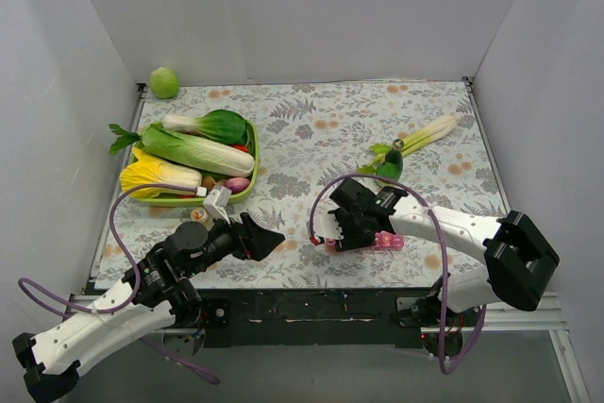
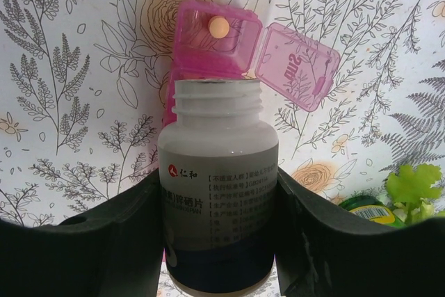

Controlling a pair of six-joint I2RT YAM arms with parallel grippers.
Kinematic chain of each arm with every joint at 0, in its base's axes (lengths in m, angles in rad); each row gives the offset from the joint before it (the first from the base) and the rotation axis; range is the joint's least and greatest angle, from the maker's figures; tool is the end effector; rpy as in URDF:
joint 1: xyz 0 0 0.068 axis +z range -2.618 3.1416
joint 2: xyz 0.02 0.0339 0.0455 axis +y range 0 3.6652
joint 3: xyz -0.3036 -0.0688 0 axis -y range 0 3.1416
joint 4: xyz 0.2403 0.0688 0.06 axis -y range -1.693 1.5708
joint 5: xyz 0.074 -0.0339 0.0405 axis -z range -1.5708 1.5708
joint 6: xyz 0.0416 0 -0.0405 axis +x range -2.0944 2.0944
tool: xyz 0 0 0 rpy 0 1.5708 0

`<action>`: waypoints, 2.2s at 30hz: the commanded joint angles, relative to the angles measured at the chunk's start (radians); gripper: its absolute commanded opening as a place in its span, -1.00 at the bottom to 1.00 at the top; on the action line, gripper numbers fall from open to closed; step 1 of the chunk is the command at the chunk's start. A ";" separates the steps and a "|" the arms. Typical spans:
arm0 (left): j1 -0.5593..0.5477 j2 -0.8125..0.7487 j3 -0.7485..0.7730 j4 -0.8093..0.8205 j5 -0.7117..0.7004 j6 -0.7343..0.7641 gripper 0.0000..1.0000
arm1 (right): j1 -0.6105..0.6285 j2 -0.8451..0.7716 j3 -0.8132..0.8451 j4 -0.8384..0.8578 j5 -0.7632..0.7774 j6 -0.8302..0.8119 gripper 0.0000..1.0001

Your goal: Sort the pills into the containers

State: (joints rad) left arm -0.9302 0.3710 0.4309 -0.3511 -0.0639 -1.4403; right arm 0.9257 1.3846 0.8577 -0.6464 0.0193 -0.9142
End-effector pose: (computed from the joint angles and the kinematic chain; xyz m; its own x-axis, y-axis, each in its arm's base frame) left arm 0.0523 -0.0657 0.2647 -0.7794 -0.6101 -0.1428 -0.0708 0.3122 -0.9474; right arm 0.1488 0.1964 0.2363 0.2908 -0.9306 -0.2222 -0.9240 -0.2129 -0.3175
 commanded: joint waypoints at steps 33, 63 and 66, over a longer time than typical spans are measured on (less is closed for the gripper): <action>0.005 -0.010 -0.009 0.001 -0.002 0.003 0.76 | 0.055 0.028 0.075 -0.047 0.097 -0.029 -0.97; 0.005 -0.014 -0.012 0.001 -0.002 0.004 0.76 | 0.088 0.077 0.133 -0.087 0.142 -0.035 -0.97; 0.005 -0.017 -0.012 0.001 -0.002 0.003 0.76 | 0.088 0.077 0.127 -0.085 0.130 -0.031 -0.97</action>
State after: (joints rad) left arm -0.9302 0.3622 0.4198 -0.3508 -0.0635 -1.4403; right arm 1.0061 1.4616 0.9489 -0.7094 0.1551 -0.9283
